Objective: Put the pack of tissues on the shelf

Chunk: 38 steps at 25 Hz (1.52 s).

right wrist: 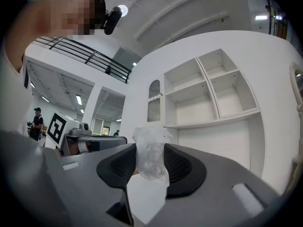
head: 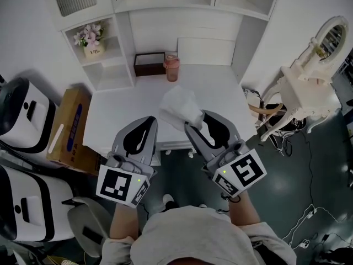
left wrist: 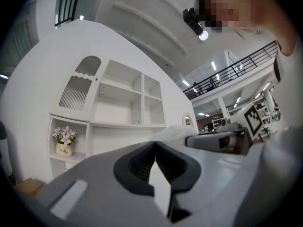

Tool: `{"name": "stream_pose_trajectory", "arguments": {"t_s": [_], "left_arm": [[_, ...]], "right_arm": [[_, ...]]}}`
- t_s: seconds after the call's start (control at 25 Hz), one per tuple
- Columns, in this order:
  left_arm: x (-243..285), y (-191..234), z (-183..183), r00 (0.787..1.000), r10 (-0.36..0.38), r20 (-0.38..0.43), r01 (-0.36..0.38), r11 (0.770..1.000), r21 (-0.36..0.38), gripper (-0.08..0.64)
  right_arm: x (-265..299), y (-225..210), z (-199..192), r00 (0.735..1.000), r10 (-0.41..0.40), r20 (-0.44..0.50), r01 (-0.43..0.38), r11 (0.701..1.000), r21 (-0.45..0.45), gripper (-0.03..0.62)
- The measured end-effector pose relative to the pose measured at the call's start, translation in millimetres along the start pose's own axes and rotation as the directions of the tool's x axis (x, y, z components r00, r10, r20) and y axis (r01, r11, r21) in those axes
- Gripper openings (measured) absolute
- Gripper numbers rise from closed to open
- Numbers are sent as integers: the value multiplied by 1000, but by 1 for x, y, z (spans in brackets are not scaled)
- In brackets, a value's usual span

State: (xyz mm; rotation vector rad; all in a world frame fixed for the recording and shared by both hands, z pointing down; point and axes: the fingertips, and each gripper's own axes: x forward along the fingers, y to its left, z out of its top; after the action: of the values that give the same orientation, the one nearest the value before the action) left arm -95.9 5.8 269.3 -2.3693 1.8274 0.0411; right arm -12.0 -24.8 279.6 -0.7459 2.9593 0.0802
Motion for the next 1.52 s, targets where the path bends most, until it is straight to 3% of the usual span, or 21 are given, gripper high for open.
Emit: {"name": "stream_pose_trajectory", "arguments": {"t_s": [0.64,1.52], "left_arm": [[5,40,-17,998,-57,-2,56,998,-25,0],[98,86,-27,1000,-29,9,29,999,-26,0]], "right_arm": [[33,6,-14,997,-69,-21,69,998,7,169],[101,-79,-14,998,-54,-17,54,998,-15,169]]}}
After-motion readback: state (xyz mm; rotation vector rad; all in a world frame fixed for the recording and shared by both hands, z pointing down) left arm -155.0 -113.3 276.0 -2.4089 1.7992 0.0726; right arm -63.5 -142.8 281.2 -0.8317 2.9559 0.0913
